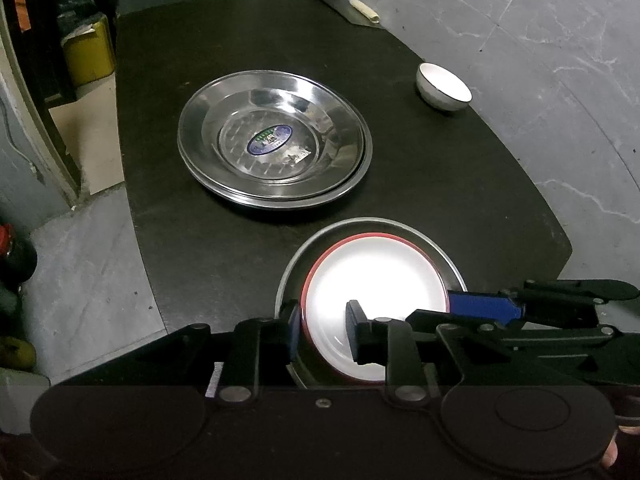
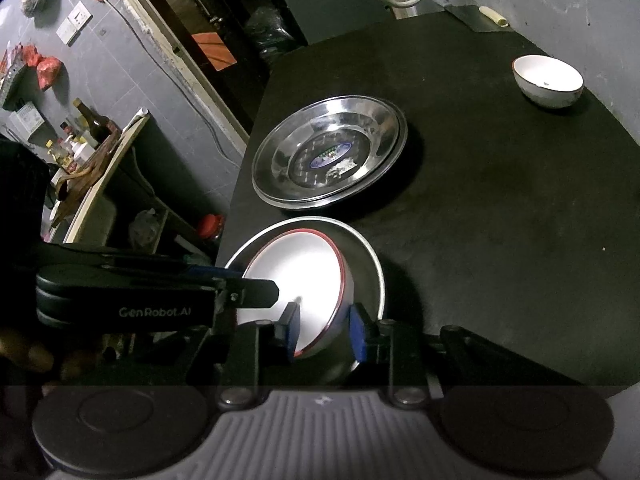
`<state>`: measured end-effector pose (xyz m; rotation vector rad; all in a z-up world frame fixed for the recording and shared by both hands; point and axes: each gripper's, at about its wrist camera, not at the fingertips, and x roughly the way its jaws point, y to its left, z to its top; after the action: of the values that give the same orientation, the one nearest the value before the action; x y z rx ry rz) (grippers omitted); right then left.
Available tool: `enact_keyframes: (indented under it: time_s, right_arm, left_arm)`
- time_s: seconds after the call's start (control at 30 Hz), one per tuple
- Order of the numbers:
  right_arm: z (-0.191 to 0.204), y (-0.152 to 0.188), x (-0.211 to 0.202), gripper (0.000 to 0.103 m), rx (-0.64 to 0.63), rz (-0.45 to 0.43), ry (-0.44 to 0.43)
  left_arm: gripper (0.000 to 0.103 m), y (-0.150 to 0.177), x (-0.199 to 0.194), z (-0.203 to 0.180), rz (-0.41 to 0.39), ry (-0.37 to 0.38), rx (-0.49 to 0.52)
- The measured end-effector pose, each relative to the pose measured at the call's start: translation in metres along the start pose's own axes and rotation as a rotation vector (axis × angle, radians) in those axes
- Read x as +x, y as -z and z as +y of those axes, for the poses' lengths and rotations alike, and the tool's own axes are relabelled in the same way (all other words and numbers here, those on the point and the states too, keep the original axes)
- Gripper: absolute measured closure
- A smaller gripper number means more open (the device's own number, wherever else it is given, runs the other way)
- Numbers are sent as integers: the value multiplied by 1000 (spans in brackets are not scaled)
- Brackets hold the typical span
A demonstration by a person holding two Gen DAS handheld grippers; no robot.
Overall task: Organize plates and bowls
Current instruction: 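Carry the white bowl over the small steel bowl and lower it inside, then open the left tool to release the white bowl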
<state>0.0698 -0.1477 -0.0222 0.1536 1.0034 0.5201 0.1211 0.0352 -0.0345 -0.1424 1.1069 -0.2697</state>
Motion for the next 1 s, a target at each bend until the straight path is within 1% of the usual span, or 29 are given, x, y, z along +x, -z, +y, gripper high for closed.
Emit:
enact_keyframes:
  time_s: [0.03,0.17,0.23,0.33,0.4,0.47,0.6,0.63,0.67,0.7,0.8,0.83,0.87,0.9,0.93,0.97,1.0]
  right_arm:
    - [1,0,0,71,-6,0,2]
    - [2,-2,-3,64,-27,-9,4]
    - [2,-3,-4,62,-32,-10,2]
    - [3,-4,-6,56,-43,-17,-8]
    - [3,-4,-8,51,-51,-22,-13]
    - [3,-4,-10,49,-57,-29,-19]
    - [1,-6,-15,45,-63,-43,-33]
    - [0,-6,-17,42,-67,-51,-32]
    - [1,-6,-19,36,-70,-59,-22]
    - [0,-6,-21,32,-72,-68,-9]
    - [-10,-8,-28,29,-48,-93,-4]
    - [-14,-9,-30,27,-40,-100,0]
    - [-18,-10,-32,23,-31,-109,8]
    - [-23,-12,-35,18,-20,-117,17]
    - [-28,-13,-36,15,-9,-126,24]
    - [-34,-14,-37,9,4,-135,33]
    - [-40,-16,-39,5,22,-144,41]
  left_arm:
    - [76,0,0,0,2,1,-1]
    - [71,-2,-3,1,-7,10,0]
    - [71,-2,-4,2,-10,11,0]
    - [70,-3,-6,2,-11,19,-9]
    - [67,-4,-8,2,-13,28,-12]
    - [62,-5,-10,1,-16,39,-12]
    - [57,-7,-14,0,-21,49,-11]
    - [53,-9,-16,0,-25,56,-14]
    - [49,-10,-18,0,-30,60,-16]
    - [47,-12,-21,-1,-37,61,-17]
    - [39,-19,-27,-2,-65,64,-16]
    - [33,-22,-29,-3,-76,63,-17]
    - [26,-25,-30,-4,-87,58,-16]
    - [22,-29,-31,-6,-99,49,-11]
    - [12,-34,-31,-9,-116,37,-2]
    - [1,-38,-30,-10,-133,31,7]
    - [1,-42,-29,-13,-152,26,18]
